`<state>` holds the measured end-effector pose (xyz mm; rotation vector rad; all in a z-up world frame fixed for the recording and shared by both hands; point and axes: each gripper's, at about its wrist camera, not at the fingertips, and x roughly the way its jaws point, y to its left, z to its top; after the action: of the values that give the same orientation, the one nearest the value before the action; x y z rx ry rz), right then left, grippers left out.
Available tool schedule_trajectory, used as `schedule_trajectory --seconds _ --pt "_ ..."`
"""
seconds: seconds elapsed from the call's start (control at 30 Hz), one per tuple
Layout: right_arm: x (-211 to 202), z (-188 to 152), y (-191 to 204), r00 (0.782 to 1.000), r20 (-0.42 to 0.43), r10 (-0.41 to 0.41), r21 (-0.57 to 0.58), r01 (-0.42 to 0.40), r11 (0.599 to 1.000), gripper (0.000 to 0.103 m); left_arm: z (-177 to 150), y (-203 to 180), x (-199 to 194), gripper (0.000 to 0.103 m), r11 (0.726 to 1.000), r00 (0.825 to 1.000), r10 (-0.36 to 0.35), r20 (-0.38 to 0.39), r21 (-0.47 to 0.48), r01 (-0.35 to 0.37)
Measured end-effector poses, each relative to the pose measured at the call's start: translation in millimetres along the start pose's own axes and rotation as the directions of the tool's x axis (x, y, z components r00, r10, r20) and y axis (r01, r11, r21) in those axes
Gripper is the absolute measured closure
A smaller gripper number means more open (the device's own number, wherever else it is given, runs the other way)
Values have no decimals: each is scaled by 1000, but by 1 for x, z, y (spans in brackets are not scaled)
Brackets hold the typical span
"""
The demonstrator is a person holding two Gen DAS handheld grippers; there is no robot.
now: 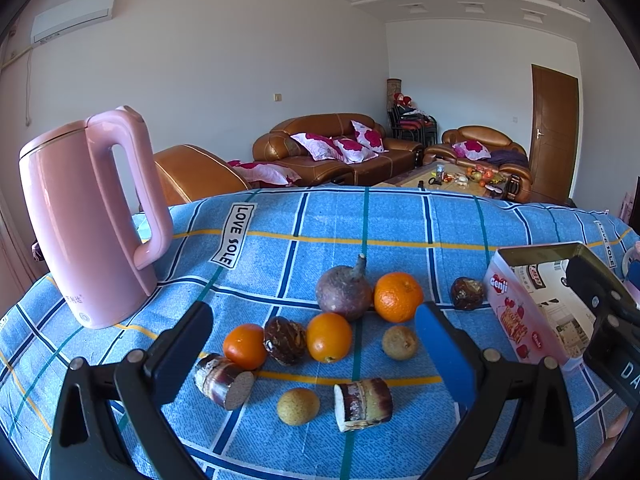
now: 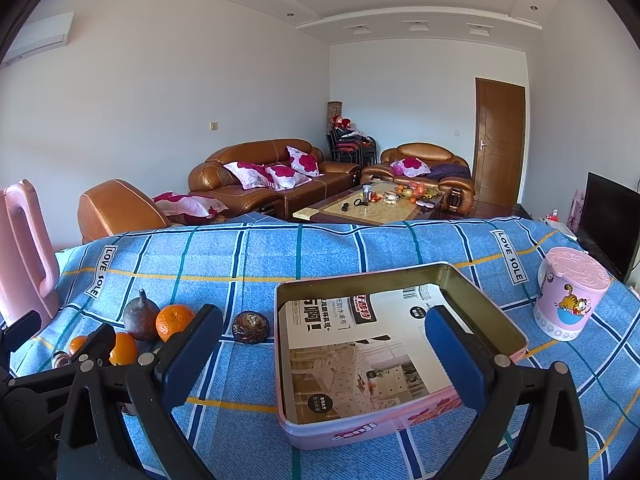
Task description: Organize fruits
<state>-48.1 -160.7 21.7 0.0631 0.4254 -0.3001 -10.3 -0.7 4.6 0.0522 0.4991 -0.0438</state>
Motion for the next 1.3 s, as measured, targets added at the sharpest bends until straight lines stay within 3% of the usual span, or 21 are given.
schedule_trajectory --seconds 0.67,0.83,0.93,1.0,1.17,1.3 --pt "-1 -1 1 1000 -1 25 2 -25 1000 1 -1 1 0 0 1000 1000 0 -3 -1 0" --pt "-2 0 3 998 -14 63 9 -62 998 1 -5 4 1 0 1000 1000 -1 -13 2 1" --pt "-3 0 6 995 -20 97 9 -97 995 1 -3 9 5 0 998 999 33 -21 47 -32" --pt "-3 -2 11 992 -33 119 -7 -119 993 1 2 19 6 0 997 998 55 -26 55 -54" --pt "1 -7 27 978 -85 189 -60 -194 979 1 12 67 10 0 995 996 74 -55 -58 -77" --pt "-2 -13 45 957 -121 265 -104 -278 955 1 11 91 14 0 989 988 138 -68 -45 -142"
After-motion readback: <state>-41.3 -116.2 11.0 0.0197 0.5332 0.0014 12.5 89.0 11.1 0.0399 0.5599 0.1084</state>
